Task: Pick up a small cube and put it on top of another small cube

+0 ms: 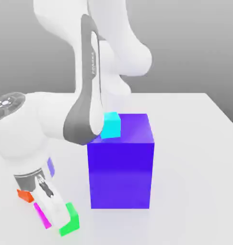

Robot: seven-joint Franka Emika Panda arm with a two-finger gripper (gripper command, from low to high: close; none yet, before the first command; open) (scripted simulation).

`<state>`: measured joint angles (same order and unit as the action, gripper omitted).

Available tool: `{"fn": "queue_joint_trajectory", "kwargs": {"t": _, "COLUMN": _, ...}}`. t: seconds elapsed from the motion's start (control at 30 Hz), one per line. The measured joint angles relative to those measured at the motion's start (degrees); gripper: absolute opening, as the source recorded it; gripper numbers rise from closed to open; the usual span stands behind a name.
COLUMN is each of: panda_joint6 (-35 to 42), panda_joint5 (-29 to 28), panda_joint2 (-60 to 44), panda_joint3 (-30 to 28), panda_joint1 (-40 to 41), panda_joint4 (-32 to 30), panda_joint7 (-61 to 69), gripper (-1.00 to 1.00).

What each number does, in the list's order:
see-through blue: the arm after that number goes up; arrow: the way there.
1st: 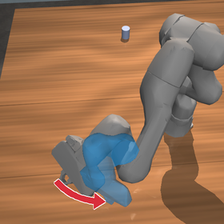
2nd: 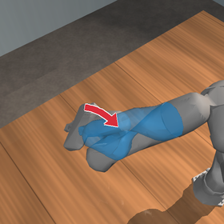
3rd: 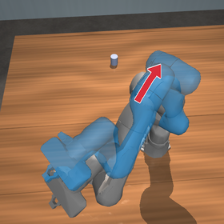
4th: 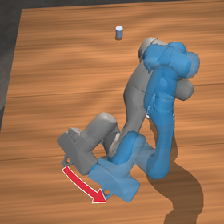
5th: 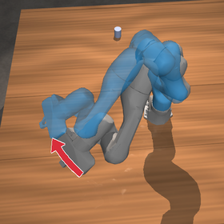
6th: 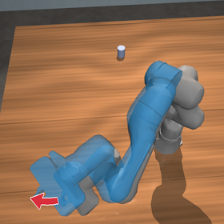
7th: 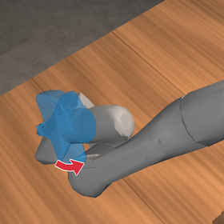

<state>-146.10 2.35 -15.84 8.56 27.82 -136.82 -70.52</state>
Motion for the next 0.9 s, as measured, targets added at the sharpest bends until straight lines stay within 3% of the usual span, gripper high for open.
{"fn": "queue_joint_trajectory", "kwargs": {"t": 0.3, "panda_joint6": -3.8, "panda_joint5": -3.2, "panda_joint2": 10.6, "panda_joint3": 1.8, "panda_joint1": -0.7, "panda_joint4": -8.6, "panda_joint7": 8.1, "gripper": -1.00}}
{"fn": "queue_joint_trajectory", "kwargs": {"t": 0.53, "panda_joint6": -13.1, "panda_joint5": -7.6, "panda_joint2": 2.3, "panda_joint3": -0.3, "panda_joint1": -2.0, "panda_joint4": -8.9, "panda_joint7": 5.9, "gripper": -1.00}}
{"fn": "queue_joint_trajectory", "kwargs": {"t": 0.57, "panda_joint6": -13.8, "panda_joint5": -8.1, "panda_joint2": 1.4, "panda_joint3": -0.5, "panda_joint1": -2.2, "panda_joint4": -8.8, "panda_joint7": 5.6, "gripper": 1.00}}
{"fn": "queue_joint_trajectory", "kwargs": {"t": 0.77, "panda_joint6": -14.2, "panda_joint5": -8.3, "panda_joint2": 1.0, "panda_joint3": -0.7, "panda_joint1": -2.3, "panda_joint4": -8.8, "panda_joint7": 5.4, "gripper": 1.00}}
{"fn": "queue_joint_trajectory", "kwargs": {"t": 0.9, "panda_joint6": -10.2, "panda_joint5": -6.0, "panda_joint2": 5.5, "panda_joint3": 0.1, "panda_joint1": -1.9, "panda_joint4": -9.1, "panda_joint7": 7.1, "gripper": 1.00}}
